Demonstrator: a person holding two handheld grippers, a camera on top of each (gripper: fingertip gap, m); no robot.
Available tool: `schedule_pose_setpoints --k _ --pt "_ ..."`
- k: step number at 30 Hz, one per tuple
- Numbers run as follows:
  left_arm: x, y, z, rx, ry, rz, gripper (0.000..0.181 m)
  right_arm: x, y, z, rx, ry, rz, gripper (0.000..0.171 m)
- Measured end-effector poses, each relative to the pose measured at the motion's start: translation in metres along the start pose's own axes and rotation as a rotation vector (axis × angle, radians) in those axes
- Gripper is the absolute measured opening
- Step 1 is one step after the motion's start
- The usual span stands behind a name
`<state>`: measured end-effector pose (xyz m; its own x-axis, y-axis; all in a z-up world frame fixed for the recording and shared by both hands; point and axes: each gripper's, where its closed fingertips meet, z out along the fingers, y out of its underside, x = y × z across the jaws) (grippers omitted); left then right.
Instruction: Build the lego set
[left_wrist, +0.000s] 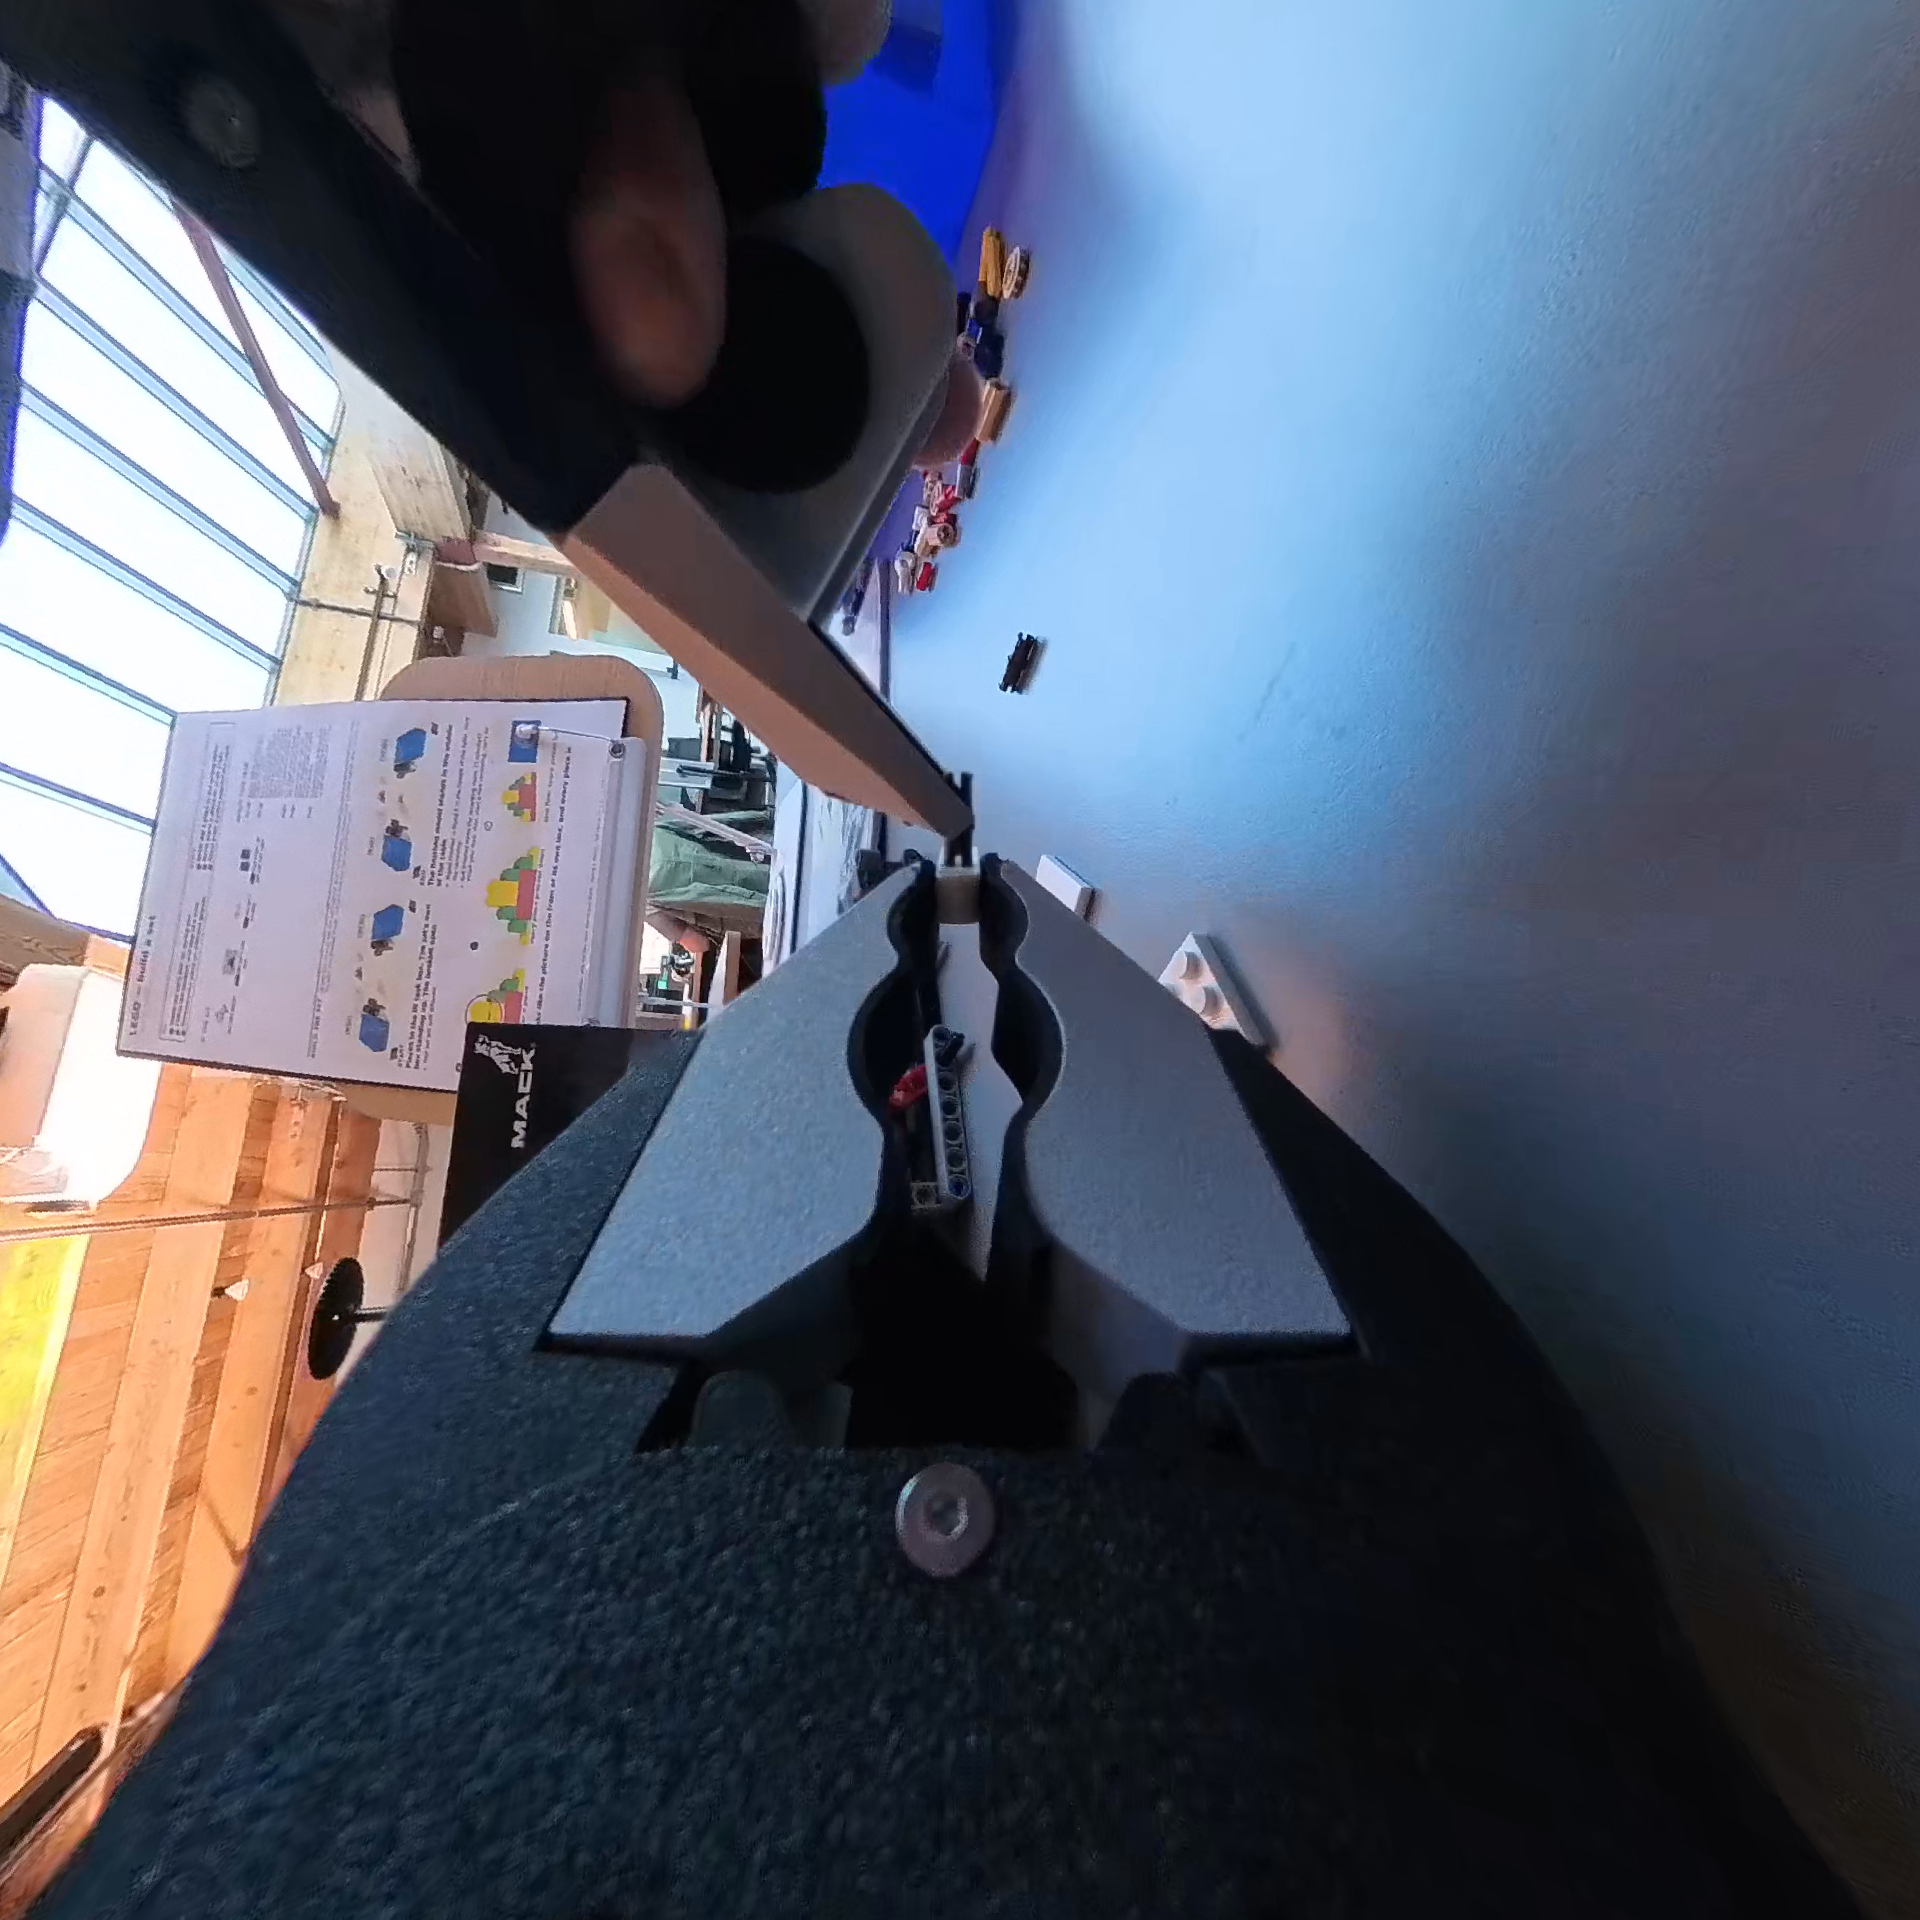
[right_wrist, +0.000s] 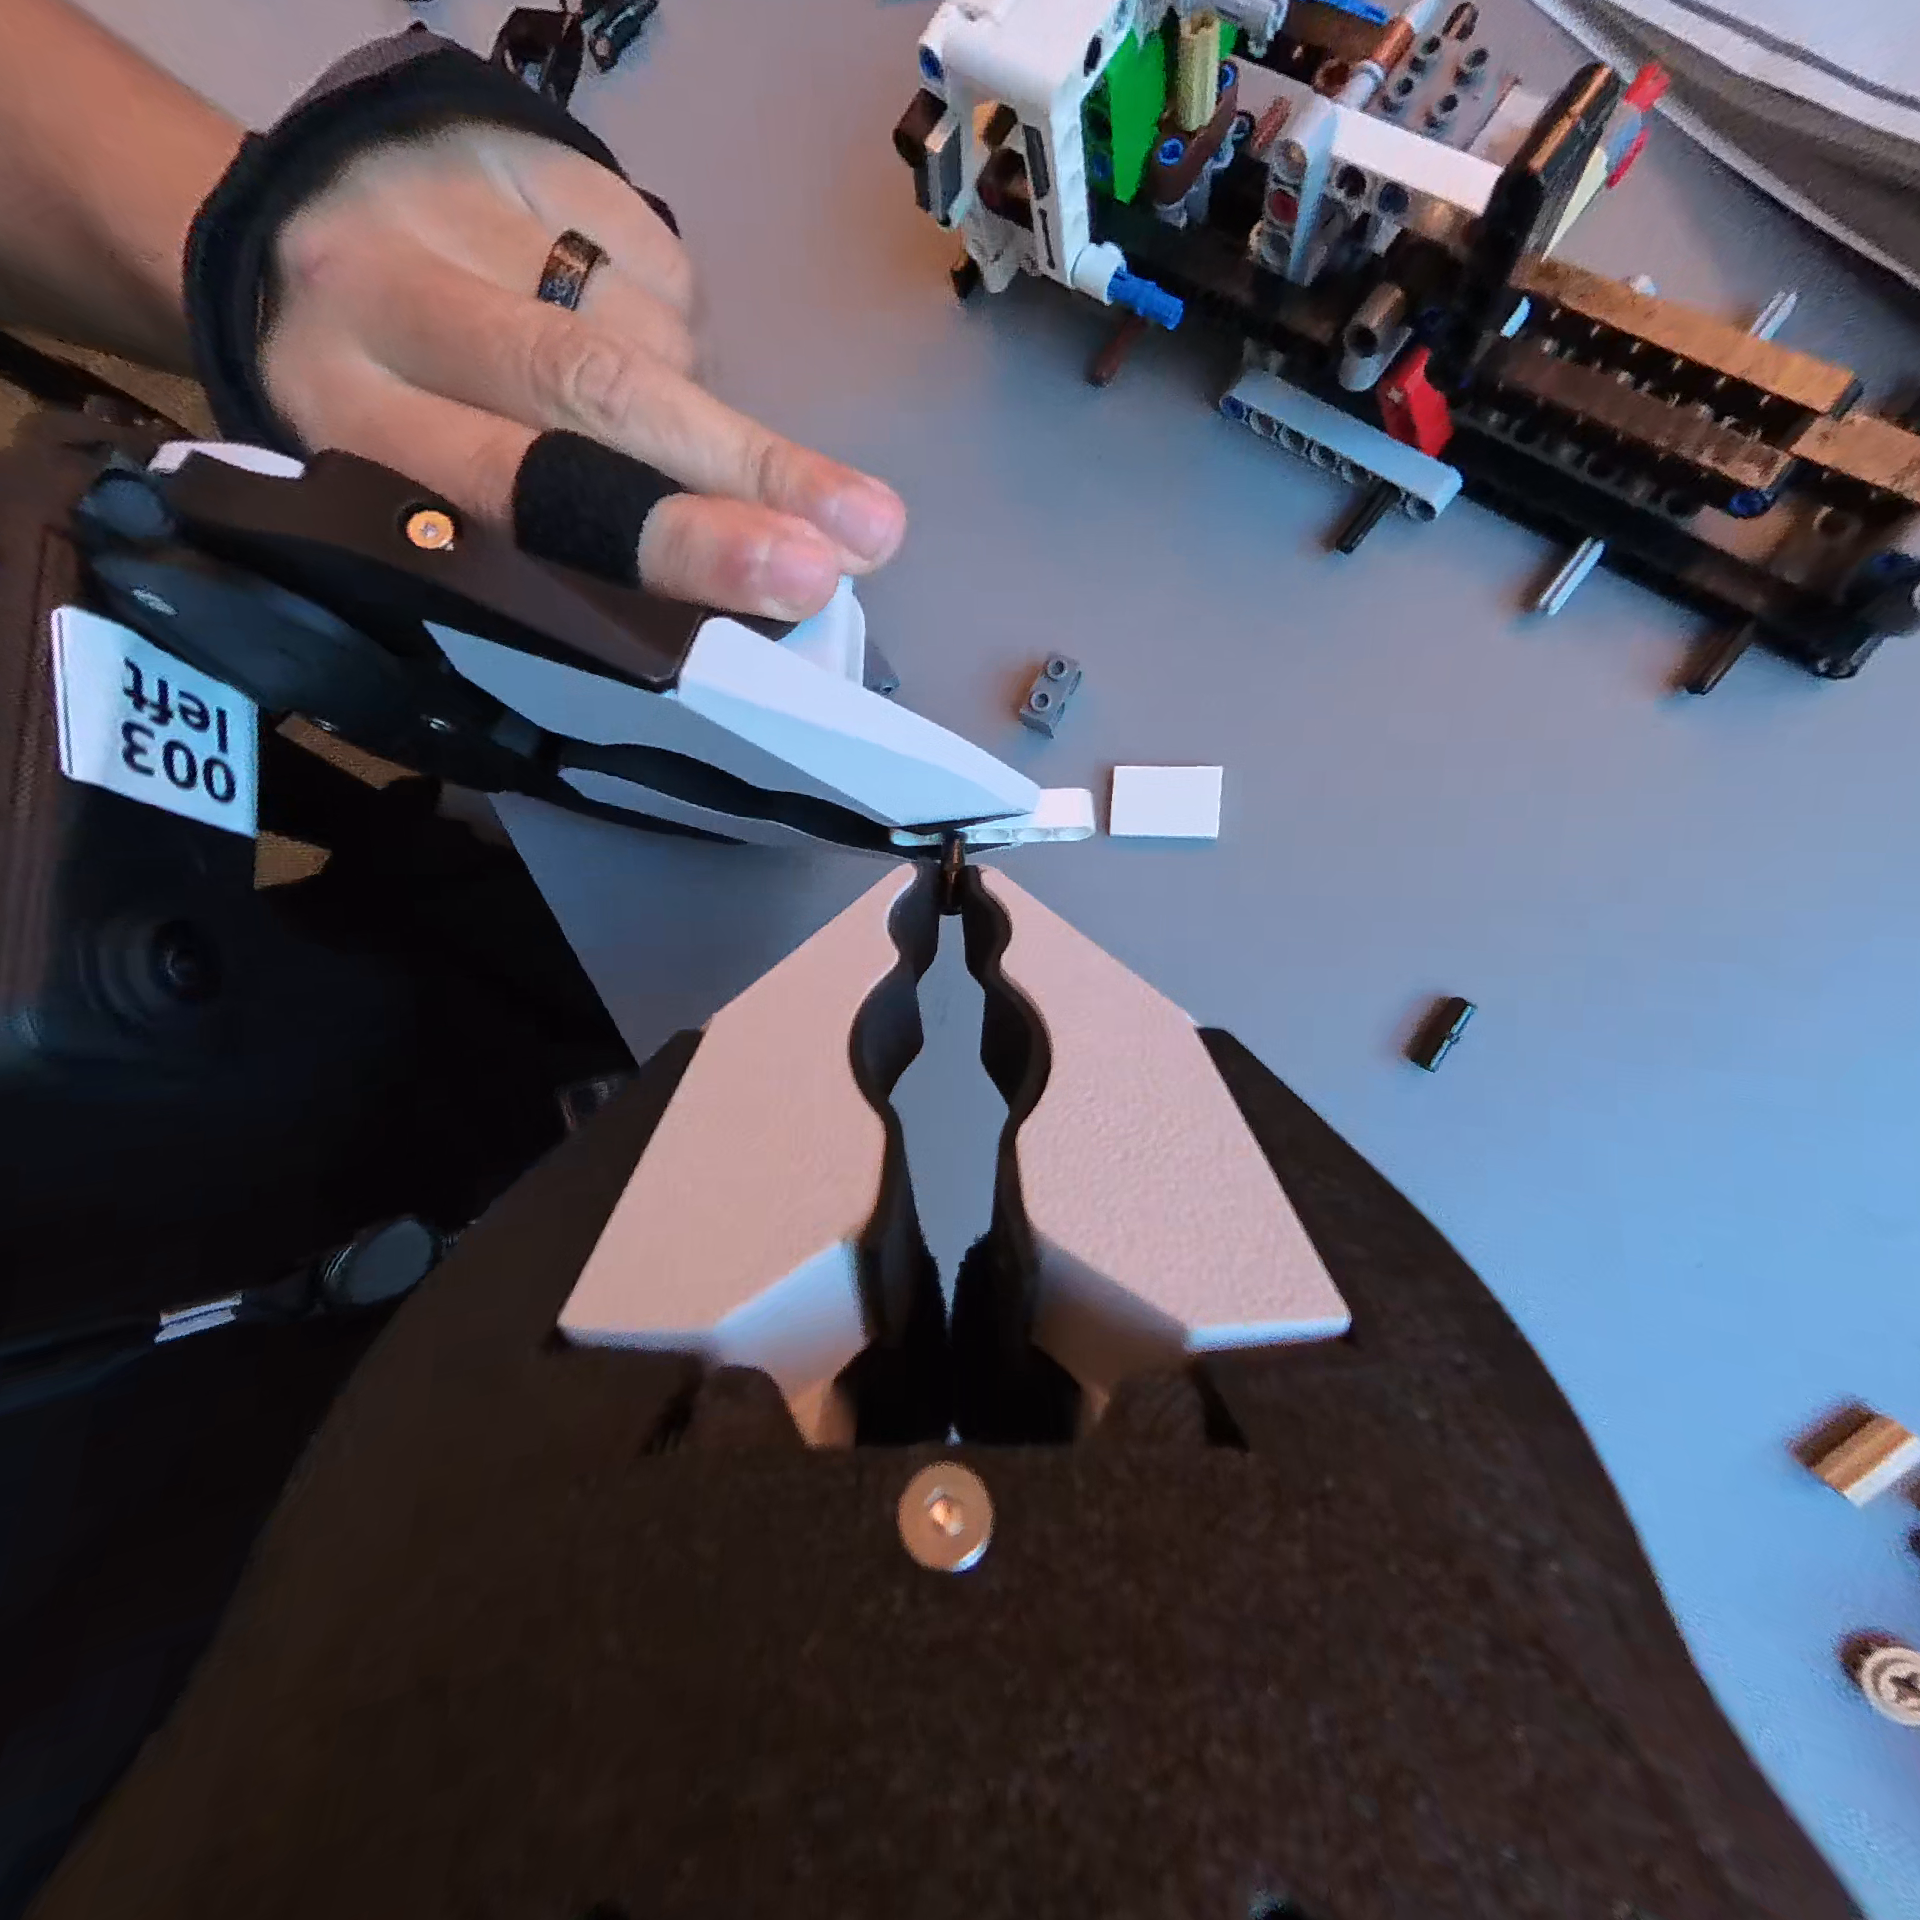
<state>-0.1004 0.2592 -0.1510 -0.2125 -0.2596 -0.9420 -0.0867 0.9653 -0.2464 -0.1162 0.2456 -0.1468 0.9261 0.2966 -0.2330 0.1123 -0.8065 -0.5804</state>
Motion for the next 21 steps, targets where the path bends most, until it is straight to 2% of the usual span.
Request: schedule_pose_setpoints --k 17,21 --pt "0.0063 0.0015 0.0019 -0.06 0.025 0.008 0.006 0.0013 0.0032 0.0048 -0.041 -0.037 0.037 0.003" --pt "0.0055 -0.0006 0.0014 -0.062 0.008 0.036 0.006 -0.0006 0.0048 0.0064 -0.057 -0.09 0.115 0.003"
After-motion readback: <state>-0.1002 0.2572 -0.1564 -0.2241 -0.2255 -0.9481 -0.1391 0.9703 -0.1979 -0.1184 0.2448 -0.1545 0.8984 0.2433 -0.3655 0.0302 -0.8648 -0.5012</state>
